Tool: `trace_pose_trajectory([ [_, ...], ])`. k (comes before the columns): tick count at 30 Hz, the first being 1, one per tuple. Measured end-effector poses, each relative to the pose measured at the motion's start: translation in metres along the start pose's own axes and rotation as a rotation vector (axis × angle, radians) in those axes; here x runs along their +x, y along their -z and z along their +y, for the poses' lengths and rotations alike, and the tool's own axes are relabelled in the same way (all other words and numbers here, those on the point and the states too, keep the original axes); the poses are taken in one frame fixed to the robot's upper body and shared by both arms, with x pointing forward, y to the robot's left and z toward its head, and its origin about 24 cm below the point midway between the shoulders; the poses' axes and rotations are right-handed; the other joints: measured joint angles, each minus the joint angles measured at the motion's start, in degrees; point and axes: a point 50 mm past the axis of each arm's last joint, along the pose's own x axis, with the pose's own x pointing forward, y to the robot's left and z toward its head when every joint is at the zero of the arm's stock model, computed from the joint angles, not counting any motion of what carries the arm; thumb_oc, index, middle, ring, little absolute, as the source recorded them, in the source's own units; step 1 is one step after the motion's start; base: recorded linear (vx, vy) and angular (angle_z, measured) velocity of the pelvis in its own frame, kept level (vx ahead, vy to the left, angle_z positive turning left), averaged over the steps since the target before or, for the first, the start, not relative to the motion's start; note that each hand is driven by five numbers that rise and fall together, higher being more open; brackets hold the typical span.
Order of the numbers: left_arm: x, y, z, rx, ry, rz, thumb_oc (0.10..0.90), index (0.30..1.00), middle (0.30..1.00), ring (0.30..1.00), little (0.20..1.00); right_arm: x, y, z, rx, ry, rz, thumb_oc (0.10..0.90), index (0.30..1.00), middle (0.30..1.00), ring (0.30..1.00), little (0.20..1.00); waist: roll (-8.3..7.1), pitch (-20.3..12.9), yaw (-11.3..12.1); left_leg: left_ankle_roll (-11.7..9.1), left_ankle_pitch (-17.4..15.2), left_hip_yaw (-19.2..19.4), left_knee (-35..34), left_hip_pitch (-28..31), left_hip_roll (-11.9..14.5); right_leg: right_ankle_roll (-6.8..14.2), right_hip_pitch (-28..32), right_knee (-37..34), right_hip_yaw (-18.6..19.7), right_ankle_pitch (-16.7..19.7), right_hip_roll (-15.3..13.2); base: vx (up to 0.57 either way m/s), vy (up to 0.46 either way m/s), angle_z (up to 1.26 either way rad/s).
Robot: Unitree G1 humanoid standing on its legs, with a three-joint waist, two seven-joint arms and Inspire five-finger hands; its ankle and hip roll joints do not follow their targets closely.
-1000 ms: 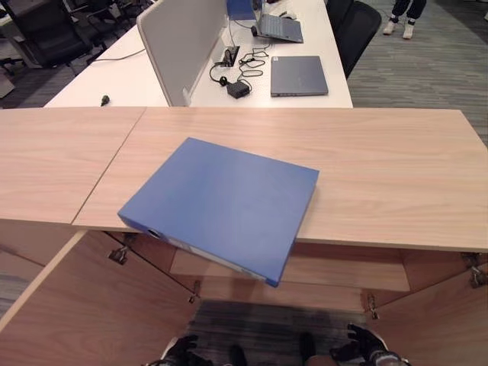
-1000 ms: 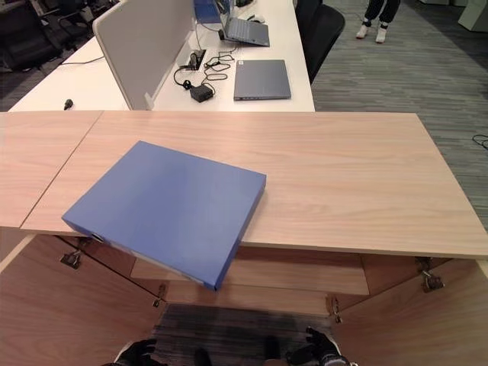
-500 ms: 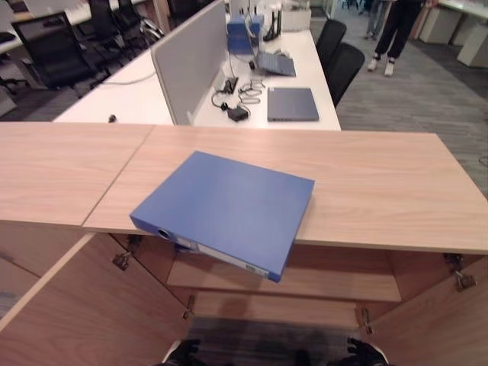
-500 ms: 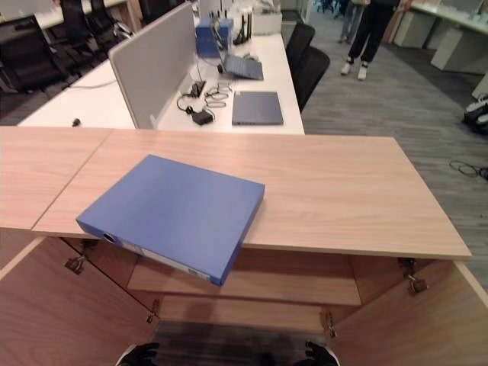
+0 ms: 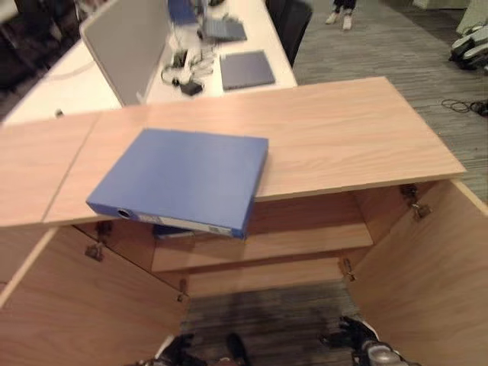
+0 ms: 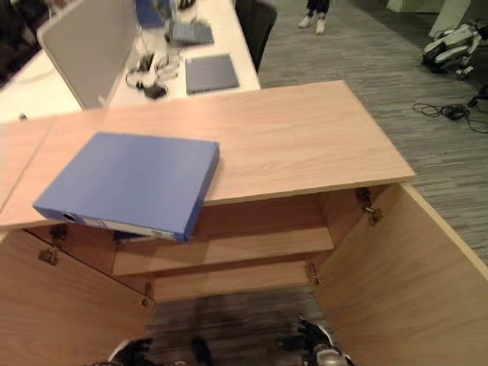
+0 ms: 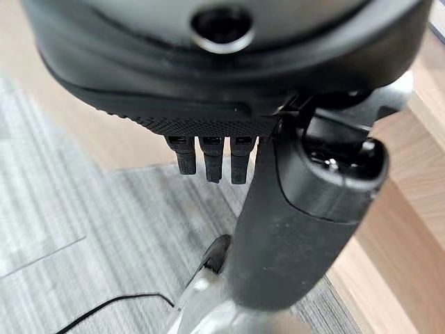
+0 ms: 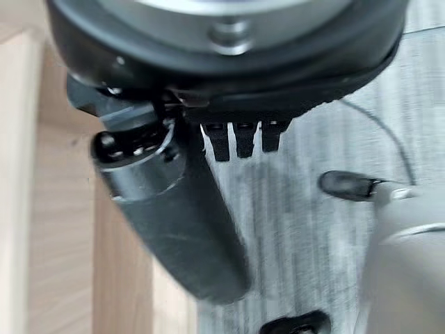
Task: Put the empty folder in the office cabinet
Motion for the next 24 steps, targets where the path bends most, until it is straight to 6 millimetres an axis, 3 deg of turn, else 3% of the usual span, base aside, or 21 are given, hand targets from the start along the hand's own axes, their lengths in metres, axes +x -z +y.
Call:
trace_pose_trajectory([
  [2, 0.0, 0.0, -0.003, -0.004, 0.005, -0.002, 0.8, 0.9, 0.9, 0.9, 0.9, -0.003, 0.012, -0.006, -0.009, 0.013, 0.033, 0.8, 0.9, 0.9, 0.9, 0.9, 0.9, -0.5, -0.3, -0.8, 0.9, -1.1, 0.0, -0.5, 1.7, -1.1, -0.2, -0.2, 0.0, 0.3, 2.0, -0.14, -0.17, 0.0],
  [5, 0.0, -0.004, 0.001, -0.009, -0.017, -0.017, 0.8, 0.9, 0.9, 0.9, 0.9, -0.007, 0.031, -0.011, -0.01, 0.03, 0.09, 0.8, 0.9, 0.9, 0.9, 0.9, 0.74, -0.5, -0.2, -1.7, 2.6, -2.0, 0.0, -0.7, 4.2, -2.7, -0.2, -0.2, 0.0, 0.4, 4.4, -0.09, -0.114, 0.01],
  [11, 0.0, -0.001, 0.002, -0.034, -0.031, -0.014, 0.8, 0.9, 0.9, 0.9, 0.9, -0.011, 0.049, -0.019, -0.015, 0.053, 0.158, 0.8, 0.9, 0.9, 0.9, 0.9, 1.68, -0.2, 0.1, -2.9, 3.9, -4.6, 2.8, -2.4, 6.3, -4.6, -0.2, 1.2, -0.2, -0.2, 6.8, -0.1, -0.119, 0.11],
  [12, 0.001, -0.006, 0.005, -0.034, -0.039, -0.026, 0.8, 0.9, 0.9, 0.9, 0.9, -0.011, 0.049, -0.018, -0.014, 0.051, 0.158, 0.8, 0.9, 0.9, 0.9, 0.9, 0.88, 0.3, -0.1, -3.7, 4.4, -5.2, 3.1, -2.7, 6.4, -5.0, -0.3, 1.3, -0.2, -0.3, 6.2, -0.08, -0.056, 0.06],
  [13, 0.001, -0.006, 0.008, -0.039, -0.046, -0.026, 0.8, 0.9, 0.9, 0.9, 0.9, -0.01, 0.046, -0.017, -0.015, 0.049, 0.149, 0.8, 0.9, 0.9, 0.9, 0.9, 0.72, 0.8, 0.2, -6.3, 6.8, -7.0, 3.6, -2.9, 6.4, -5.5, -0.3, 1.4, -0.1, -0.1, 6.5, -0.09, -0.05, 0.05],
  [14, 0.002, -0.012, 0.014, -0.046, -0.057, -0.038, 0.8, 0.9, 0.9, 0.9, 0.9, -0.008, 0.04, -0.015, -0.016, 0.043, 0.131, 0.8, 0.9, 0.9, 0.9, 0.9, -0.37, 1.5, 0.1, -8.1, 10.2, -9.4, 3.5, -3.9, 6.2, -6.4, -0.9, 1.3, 0.0, 0.3, 5.7, -0.12, -0.059, -0.15],
  [15, 0.002, -0.012, 0.014, -0.054, -0.055, -0.036, 0.8, 0.9, 0.9, 0.9, 0.9, -0.006, 0.033, -0.017, -0.02, 0.047, 0.111, 0.8, 0.9, 0.9, 0.9, 0.9, -0.72, 1.8, 0.0, -7.2, 11.1, -10.9, 4.6, -4.1, 5.8, -7.4, -0.8, -0.1, -0.1, 2.0, 5.4, -0.14, -0.062, -0.17],
  [16, 0.003, -0.01, 0.014, -0.052, -0.056, -0.028, 0.8, 0.9, 0.9, 0.9, 0.9, -0.006, 0.03, -0.019, -0.028, 0.05, 0.095, 0.8, 0.9, 0.9, 0.9, 0.9, -1.17, 1.9, -0.3, -8.5, 9.7, -11.7, 7.9, -4.9, 5.0, -7.6, -0.5, -1.0, -0.3, 3.0, 4.5, -0.12, 0.002, -0.3],
  [17, 0.003, -0.013, 0.014, -0.053, -0.056, -0.031, 0.8, 0.9, 0.9, 0.9, 0.9, -0.006, 0.03, -0.019, -0.037, 0.049, 0.096, 0.8, 0.9, 0.9, 0.9, 0.9, -2.03, 2.0, -0.4, -8.8, 5.9, -14.0, 12.0, -5.7, 3.8, -7.4, -0.4, -1.2, 0.0, 3.5, 3.1, -0.03, 0.064, -0.24],
  [19, 0.003, -0.008, 0.016, -0.046, -0.058, -0.012, 0.8, 0.9, 0.9, 0.9, 0.9, -0.005, 0.027, -0.019, -0.035, 0.047, 0.087, 0.8, 0.9, 0.9, 0.9, 0.9, -4.33, 1.9, -2.2, -5.7, -7.0, -14.5, 18.7, -4.0, 0.8, -5.8, 0.1, -1.3, -0.5, 4.4, 0.4, 0.01, 0.069, 0.03],
  [20, 0.003, -0.009, 0.012, -0.039, -0.047, -0.009, 0.8, 0.9, 0.9, 0.9, 0.9, -0.007, 0.033, -0.022, -0.031, 0.056, 0.105, 0.8, 0.9, 0.9, 0.9, 0.9, -2.99, 1.8, -3.8, -3.7, -7.7, -13.7, 11.9, 0.7, 0.4, -4.2, 0.7, -1.0, -0.4, 3.9, 2.3, 0.06, 0.091, 0.46],
  [21, 0.003, -0.009, 0.014, -0.03, -0.049, -0.014, 0.8, 0.9, 0.9, 0.9, 0.9, -0.006, 0.036, -0.012, -0.018, 0.034, 0.124, 0.8, 0.9, 0.9, 0.9, 0.9, -4.05, 2.0, -3.7, -1.4, -6.5, -13.6, 6.3, 2.8, -0.8, -3.5, 0.4, -1.1, -0.8, 3.9, 1.7, 0.08, 0.127, 0.3],
  [23, 0.004, -0.013, 0.019, -0.017, -0.059, -0.019, 0.8, 0.9, 0.9, 0.9, 0.9, -0.005, 0.034, 0.005, 0.001, -0.011, 0.118, 0.8, 0.9, 0.9, 0.9, 0.9, -6.65, 2.2, -3.1, -0.5, -4.8, -13.7, 0.5, 3.9, -3.2, -1.8, -0.7, -1.1, -0.9, 3.9, 0.0, 0.09, 0.177, 0.2],
  [24, 0.003, -0.011, 0.018, -0.017, -0.058, -0.022, 0.8, 0.9, 0.9, 0.9, 0.9, -0.004, 0.03, 0.01, 0.002, -0.021, 0.106, 0.8, 0.9, 0.9, 0.9, 0.9, -7.09, 2.3, -2.5, 0.1, -4.8, -13.9, 0.1, 4.5, -4.5, -1.1, -0.3, -1.1, -0.8, 4.0, -1.2, 0.09, 0.239, 0.25],
])
